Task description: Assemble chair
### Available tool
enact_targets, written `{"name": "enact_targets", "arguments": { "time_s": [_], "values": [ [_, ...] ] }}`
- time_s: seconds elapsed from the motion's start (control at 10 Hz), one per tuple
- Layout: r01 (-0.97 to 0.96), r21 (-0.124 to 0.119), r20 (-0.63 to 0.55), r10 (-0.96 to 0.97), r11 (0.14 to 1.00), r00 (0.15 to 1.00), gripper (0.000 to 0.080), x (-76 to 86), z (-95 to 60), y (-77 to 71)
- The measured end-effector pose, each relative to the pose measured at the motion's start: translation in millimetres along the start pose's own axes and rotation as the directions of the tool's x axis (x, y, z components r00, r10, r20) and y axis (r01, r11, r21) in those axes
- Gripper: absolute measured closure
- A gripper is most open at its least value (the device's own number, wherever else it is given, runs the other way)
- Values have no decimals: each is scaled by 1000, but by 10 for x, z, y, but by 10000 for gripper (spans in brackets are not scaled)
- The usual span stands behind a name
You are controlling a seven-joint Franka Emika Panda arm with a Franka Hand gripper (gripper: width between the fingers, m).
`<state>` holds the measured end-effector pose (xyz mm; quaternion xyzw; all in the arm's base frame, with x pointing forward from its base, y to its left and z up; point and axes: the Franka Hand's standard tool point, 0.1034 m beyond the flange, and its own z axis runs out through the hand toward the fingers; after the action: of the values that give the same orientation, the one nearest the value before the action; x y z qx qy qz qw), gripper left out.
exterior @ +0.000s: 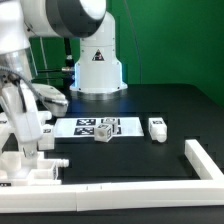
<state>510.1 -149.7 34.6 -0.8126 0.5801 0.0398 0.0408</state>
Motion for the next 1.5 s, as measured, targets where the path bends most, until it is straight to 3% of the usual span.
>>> {"name": "enact_targets", "arguments": {
  "time_s": [0.6,1.0,1.1,1.2,1.4,1.5],
  "values": [
    [-48,2,-18,48,999,999,150,69,174,32],
    [-53,-12,-15,52,999,999,150,77,266,81],
    [-52,-12,-15,52,999,999,240,76,267,82],
    [-52,-12,-15,52,999,999,240,76,268,82],
    [-51,-12,-15,51,999,999,559,75,269,83],
    [-35,-15,-13,35,999,999,559,59,269,74]
  ]
}}
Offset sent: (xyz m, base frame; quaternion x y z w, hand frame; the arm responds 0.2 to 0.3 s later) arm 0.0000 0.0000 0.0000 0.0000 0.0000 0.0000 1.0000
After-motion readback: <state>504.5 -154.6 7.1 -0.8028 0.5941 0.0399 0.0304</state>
